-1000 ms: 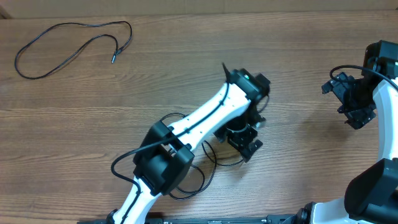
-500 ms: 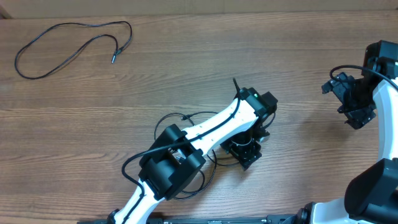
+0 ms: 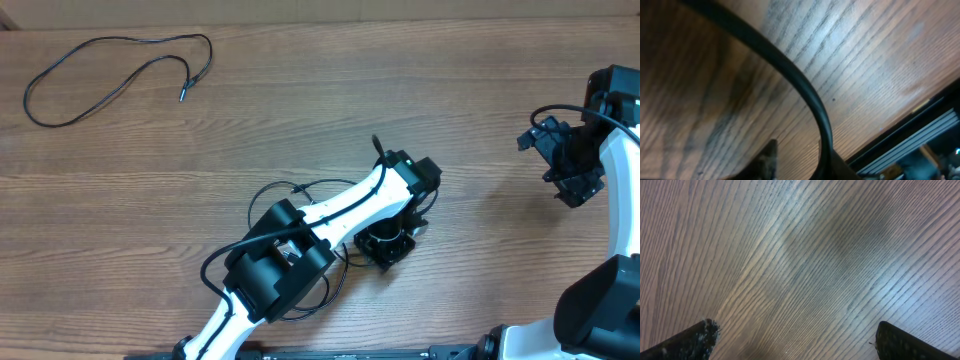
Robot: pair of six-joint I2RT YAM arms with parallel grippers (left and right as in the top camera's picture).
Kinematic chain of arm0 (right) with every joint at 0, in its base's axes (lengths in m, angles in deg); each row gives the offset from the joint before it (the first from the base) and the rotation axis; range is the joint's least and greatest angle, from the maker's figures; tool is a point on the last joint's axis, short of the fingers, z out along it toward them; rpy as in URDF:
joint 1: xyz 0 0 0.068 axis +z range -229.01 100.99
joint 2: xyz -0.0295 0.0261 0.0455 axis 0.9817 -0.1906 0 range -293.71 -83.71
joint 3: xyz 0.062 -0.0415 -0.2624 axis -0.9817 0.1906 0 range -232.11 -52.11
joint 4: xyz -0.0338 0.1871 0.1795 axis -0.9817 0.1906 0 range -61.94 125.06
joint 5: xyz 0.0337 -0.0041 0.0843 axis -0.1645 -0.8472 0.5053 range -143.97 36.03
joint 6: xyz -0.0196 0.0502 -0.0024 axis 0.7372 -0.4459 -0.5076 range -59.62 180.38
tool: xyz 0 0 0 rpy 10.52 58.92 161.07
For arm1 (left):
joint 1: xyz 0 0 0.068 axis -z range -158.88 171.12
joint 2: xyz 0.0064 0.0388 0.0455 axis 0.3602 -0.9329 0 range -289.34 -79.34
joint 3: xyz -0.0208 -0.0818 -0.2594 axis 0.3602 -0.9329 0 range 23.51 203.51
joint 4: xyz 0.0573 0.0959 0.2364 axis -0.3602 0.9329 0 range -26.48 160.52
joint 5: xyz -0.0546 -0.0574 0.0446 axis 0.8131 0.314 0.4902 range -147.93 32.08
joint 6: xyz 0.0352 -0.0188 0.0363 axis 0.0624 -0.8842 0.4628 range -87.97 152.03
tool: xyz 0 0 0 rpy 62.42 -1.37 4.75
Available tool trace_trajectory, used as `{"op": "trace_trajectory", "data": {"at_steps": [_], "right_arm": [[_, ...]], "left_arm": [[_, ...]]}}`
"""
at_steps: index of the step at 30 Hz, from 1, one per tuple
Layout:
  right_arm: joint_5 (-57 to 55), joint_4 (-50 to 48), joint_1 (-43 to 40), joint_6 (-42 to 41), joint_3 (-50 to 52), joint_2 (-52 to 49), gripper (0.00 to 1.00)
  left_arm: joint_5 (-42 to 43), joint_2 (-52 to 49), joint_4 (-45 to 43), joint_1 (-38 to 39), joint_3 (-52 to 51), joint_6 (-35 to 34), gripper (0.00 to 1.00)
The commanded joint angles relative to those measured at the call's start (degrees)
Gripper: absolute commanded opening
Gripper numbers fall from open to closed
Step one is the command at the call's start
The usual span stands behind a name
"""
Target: Untangle cables
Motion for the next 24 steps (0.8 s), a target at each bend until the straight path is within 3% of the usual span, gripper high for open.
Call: {"op": "trace_trajectory", "data": {"at_steps": [1, 2, 6, 14, 24], "right_arm": [[-0.37, -0.17, 0.11, -0.15, -1.57, -0.17, 1.00], [-0.37, -0.17, 0.11, -0.15, -1.57, -0.17, 1.00], [-0.37, -0.17, 0.11, -0.15, -1.57, -0.17, 1.00], [-0.37, -0.17, 0.11, -0.15, -1.57, -0.17, 1.00], [-0.37, -0.17, 0.11, -0.15, -1.57, -0.17, 1.00]], "left_arm": [[1.14, -0.59, 0.09, 0.37, -0.09, 0.11, 0.11], [1.18, -0.59, 0.42, 0.20, 0.31, 0.07, 0.04], [1.14, -0.59, 4.96, -0.72, 4.72, -0.79, 0.04], [1.22, -0.55, 19.69, -5.40, 32.00, -0.79, 0.04], [5.14, 4.68, 19.80, -14.27, 63.65, -5.90, 0.04]]}}
